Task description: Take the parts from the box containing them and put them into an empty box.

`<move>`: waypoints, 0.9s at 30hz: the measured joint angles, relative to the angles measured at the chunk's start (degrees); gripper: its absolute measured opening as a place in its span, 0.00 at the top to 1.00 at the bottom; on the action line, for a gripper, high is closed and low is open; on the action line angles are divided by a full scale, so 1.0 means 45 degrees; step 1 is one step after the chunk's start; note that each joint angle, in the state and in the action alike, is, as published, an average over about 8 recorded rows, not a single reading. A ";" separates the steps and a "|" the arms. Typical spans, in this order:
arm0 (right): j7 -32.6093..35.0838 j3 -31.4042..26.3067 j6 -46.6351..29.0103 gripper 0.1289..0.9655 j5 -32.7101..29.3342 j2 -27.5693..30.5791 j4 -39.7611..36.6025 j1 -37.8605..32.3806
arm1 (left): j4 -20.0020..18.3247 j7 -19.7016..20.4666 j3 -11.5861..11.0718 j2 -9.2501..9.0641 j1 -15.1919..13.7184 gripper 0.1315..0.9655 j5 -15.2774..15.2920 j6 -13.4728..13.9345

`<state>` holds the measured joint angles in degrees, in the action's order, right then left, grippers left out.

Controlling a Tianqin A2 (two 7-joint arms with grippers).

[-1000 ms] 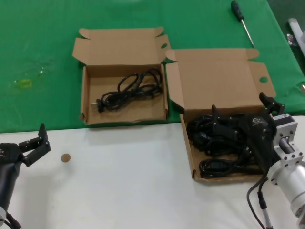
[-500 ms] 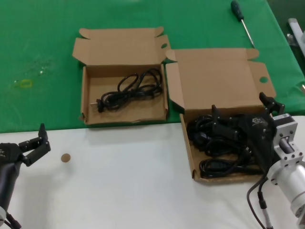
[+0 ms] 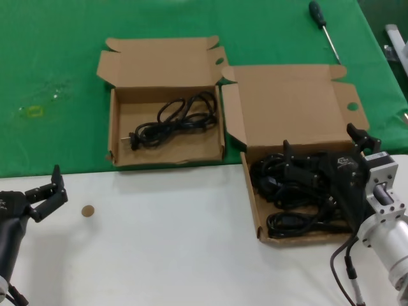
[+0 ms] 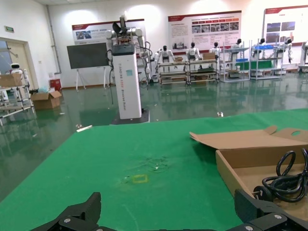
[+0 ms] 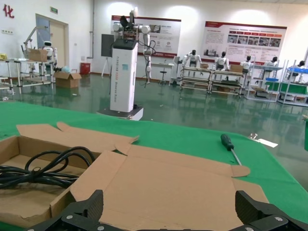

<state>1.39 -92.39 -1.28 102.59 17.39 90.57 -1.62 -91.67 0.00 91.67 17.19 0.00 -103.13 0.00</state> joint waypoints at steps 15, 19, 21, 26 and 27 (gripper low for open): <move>0.0000 0.0000 0.0000 0.00 0.0000 0.0000 0.0000 0.0000 | 0.0000 0.0000 0.0000 0.0000 0.0000 0.00 0.0000 0.0000; 0.0000 0.0000 0.0000 0.00 0.0000 0.0000 0.0000 0.0000 | 0.0000 0.0000 0.0000 0.0000 0.0000 0.00 0.0000 0.0000; 0.0000 0.0000 0.0000 0.00 0.0000 0.0000 0.0000 0.0000 | 0.0000 0.0000 0.0000 0.0000 0.0000 0.00 0.0000 0.0000; 0.0000 0.0000 0.0000 0.00 0.0000 0.0000 0.0000 0.0000 | 0.0000 0.0000 0.0000 0.0000 0.0000 0.00 0.0000 0.0000; 0.0000 0.0000 0.0000 0.00 0.0000 0.0000 0.0000 0.0000 | 0.0000 0.0000 0.0000 0.0000 0.0000 0.00 0.0000 0.0000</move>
<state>1.39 -92.39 -1.28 102.59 17.39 90.57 -1.62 -91.67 0.00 91.67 17.19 0.00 -103.13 0.00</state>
